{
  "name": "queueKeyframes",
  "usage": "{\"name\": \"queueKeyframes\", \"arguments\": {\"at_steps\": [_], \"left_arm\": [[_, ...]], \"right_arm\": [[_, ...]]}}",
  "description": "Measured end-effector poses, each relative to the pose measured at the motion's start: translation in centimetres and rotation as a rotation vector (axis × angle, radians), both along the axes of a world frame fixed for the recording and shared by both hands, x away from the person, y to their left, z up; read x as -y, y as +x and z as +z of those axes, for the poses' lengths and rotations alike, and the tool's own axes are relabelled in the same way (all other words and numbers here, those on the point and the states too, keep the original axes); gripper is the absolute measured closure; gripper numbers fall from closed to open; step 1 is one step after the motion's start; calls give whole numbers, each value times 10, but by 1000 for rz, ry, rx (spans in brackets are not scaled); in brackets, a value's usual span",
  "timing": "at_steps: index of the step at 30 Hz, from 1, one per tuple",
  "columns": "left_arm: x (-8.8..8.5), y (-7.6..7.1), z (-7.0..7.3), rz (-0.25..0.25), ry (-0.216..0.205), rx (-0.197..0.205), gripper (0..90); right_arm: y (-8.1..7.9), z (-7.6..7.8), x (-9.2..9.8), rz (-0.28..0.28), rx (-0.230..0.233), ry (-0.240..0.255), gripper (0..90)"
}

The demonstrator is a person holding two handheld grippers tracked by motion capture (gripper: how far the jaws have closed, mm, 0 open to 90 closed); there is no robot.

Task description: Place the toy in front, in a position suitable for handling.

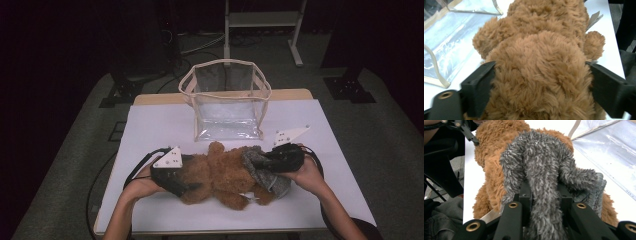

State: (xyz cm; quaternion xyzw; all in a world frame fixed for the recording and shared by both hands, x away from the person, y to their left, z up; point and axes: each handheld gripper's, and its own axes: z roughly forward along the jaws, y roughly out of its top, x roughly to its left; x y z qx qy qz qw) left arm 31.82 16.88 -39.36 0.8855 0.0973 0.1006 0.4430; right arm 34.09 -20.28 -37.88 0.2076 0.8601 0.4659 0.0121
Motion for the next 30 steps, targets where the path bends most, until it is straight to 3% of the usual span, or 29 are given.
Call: {"name": "queueKeyframes", "arguments": {"at_steps": [5,10,14,17,20,27,30], "left_arm": [[-1,7,-8,5,-43,-16,293],[9,12,-4,-32,-28,8,305],[17,19,-4,-49,-32,17,306],[21,25,-3,-52,-42,18,297],[24,28,-3,-50,-45,22,288],[29,32,0,-52,-17,52,288],[29,34,0,-42,-29,43,281]], "right_arm": [[-3,26,-5,13,58,1,715],[9,44,-23,18,105,-57,713],[15,34,-40,39,84,-106,707],[16,25,-39,40,57,-143,720],[15,18,-28,26,23,-128,733],[9,4,-13,12,7,-60,745],[7,3,-11,4,6,-60,746]]}}
